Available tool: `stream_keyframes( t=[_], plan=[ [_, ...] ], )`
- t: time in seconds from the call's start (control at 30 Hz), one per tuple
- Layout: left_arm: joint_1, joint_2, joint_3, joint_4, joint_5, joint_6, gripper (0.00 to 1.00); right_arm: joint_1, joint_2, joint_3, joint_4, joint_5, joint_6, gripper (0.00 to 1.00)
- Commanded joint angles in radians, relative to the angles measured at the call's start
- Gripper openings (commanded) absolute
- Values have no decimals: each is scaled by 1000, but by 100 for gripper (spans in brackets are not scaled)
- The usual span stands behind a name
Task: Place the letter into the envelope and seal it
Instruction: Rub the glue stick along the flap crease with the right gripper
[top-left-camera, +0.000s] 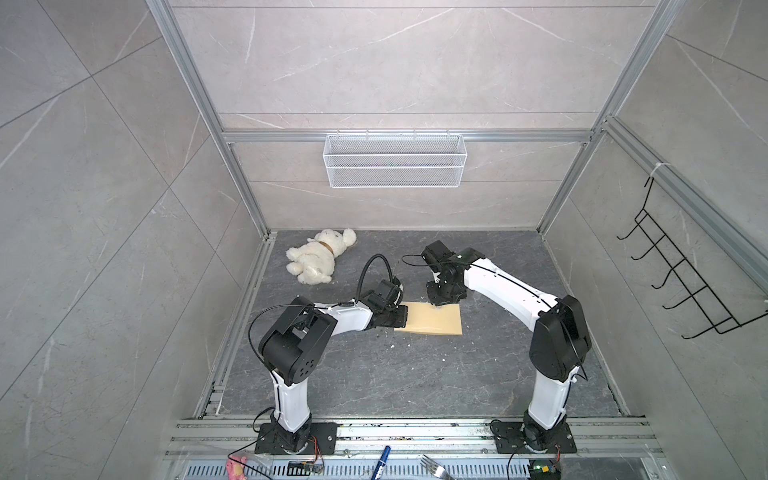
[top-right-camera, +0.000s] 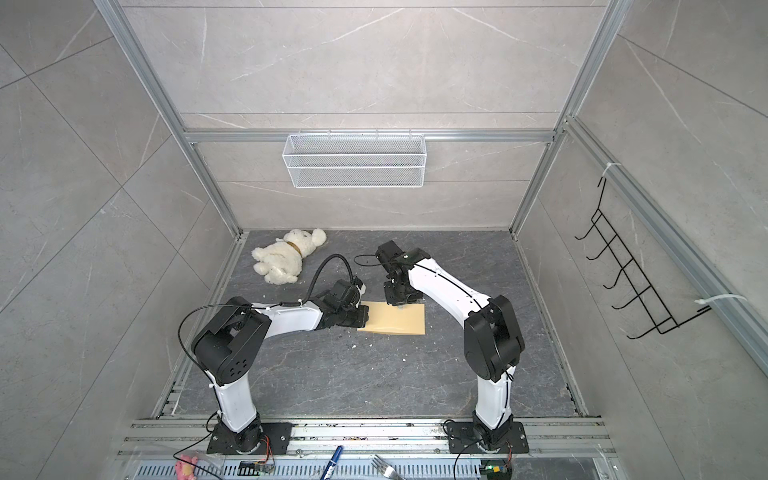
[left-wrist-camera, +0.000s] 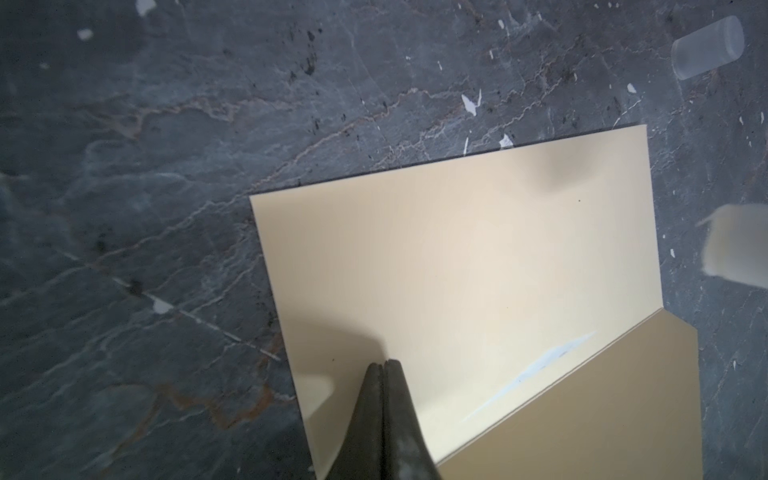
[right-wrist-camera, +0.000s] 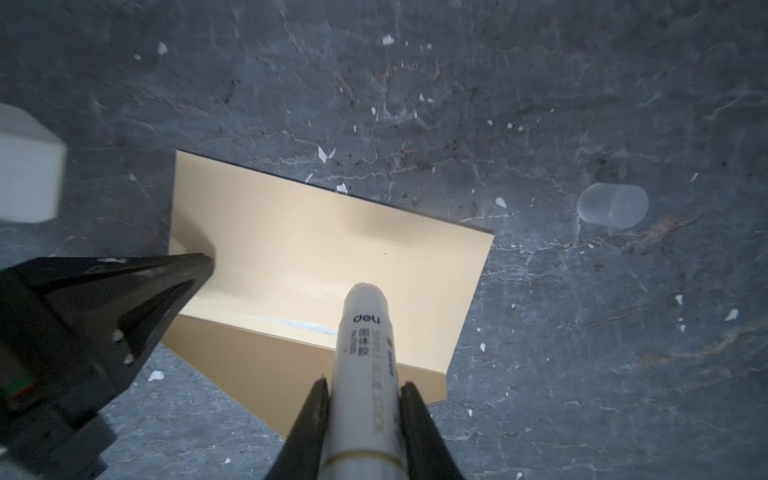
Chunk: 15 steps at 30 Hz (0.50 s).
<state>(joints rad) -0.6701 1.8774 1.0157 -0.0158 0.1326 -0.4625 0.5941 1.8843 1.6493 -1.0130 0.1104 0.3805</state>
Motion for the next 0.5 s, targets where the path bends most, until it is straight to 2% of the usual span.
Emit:
stream_keyframes(
  t=[0.0, 0.47],
  plan=[
    [-5, 91, -44, -156, -63, 31, 0, 6, 13, 35, -30, -22, -13, 0],
    [-6, 92, -42, -150, -55, 33, 0, 70, 187, 138, -25, -36, -6, 0]
  ],
)
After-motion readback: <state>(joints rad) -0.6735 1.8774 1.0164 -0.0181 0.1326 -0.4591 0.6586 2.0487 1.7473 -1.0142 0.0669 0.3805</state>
